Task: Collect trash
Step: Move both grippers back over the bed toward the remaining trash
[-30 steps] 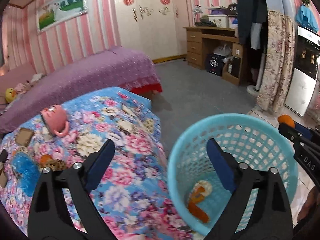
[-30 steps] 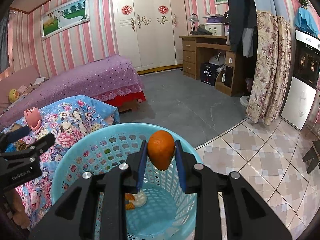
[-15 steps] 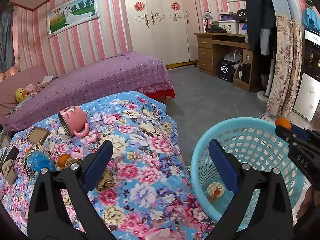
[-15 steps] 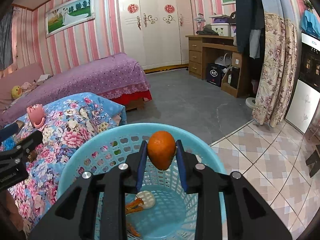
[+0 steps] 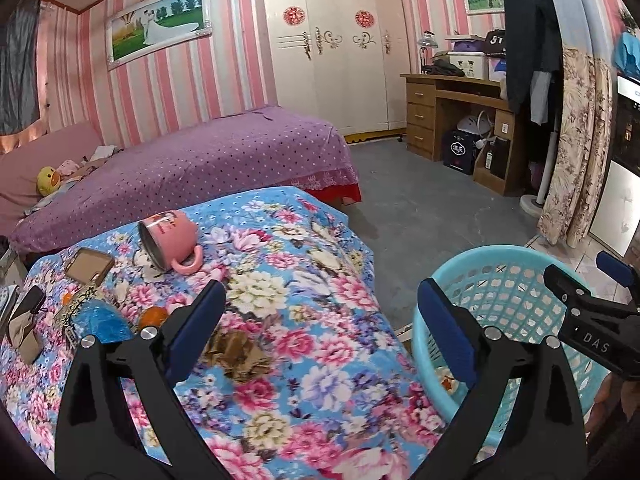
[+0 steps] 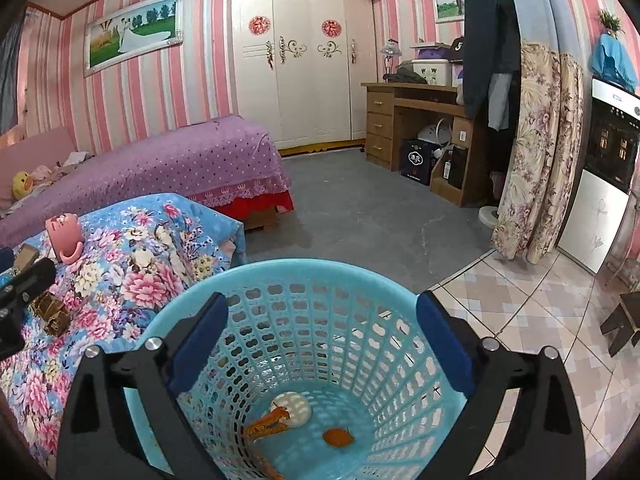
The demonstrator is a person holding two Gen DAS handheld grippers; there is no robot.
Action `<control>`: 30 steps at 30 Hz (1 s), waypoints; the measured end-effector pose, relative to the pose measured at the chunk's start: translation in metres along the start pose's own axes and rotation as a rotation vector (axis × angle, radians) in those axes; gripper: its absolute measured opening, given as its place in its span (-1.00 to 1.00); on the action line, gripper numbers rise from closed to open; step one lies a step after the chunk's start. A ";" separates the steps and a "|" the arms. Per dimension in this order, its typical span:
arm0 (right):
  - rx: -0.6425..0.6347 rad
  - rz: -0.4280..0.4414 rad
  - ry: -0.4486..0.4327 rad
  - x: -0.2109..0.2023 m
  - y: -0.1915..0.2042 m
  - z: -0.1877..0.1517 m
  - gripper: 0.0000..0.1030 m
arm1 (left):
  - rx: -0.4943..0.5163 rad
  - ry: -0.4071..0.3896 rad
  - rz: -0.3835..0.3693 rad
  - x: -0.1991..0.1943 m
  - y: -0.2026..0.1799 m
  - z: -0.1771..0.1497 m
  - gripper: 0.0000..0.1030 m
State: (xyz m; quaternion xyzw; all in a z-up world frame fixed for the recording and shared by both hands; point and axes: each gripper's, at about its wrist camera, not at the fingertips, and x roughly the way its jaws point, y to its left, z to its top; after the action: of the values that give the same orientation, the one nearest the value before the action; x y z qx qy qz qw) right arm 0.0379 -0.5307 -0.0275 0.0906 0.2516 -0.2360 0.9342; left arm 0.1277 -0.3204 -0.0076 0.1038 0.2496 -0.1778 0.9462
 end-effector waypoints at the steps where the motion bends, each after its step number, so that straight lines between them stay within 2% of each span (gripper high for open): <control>1: -0.006 0.000 0.001 0.000 0.003 0.000 0.81 | -0.003 0.001 0.004 -0.001 0.004 0.000 0.84; 13: -0.050 0.051 -0.017 -0.013 0.059 0.005 0.82 | -0.041 0.005 0.124 -0.023 0.088 -0.005 0.89; 21: -0.088 0.105 -0.023 -0.020 0.104 0.004 0.82 | -0.082 0.037 0.229 -0.040 0.169 -0.020 0.90; 25: -0.112 0.152 -0.021 -0.022 0.127 0.000 0.82 | -0.105 0.051 0.274 -0.048 0.211 -0.031 0.90; 30: -0.155 0.220 0.013 -0.019 0.165 -0.011 0.82 | -0.180 0.101 0.284 -0.046 0.260 -0.057 0.90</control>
State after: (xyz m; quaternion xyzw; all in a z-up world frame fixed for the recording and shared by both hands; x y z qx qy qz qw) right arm 0.0988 -0.3763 -0.0189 0.0467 0.2636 -0.1112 0.9571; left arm 0.1665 -0.0535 -0.0046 0.0616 0.2947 -0.0139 0.9535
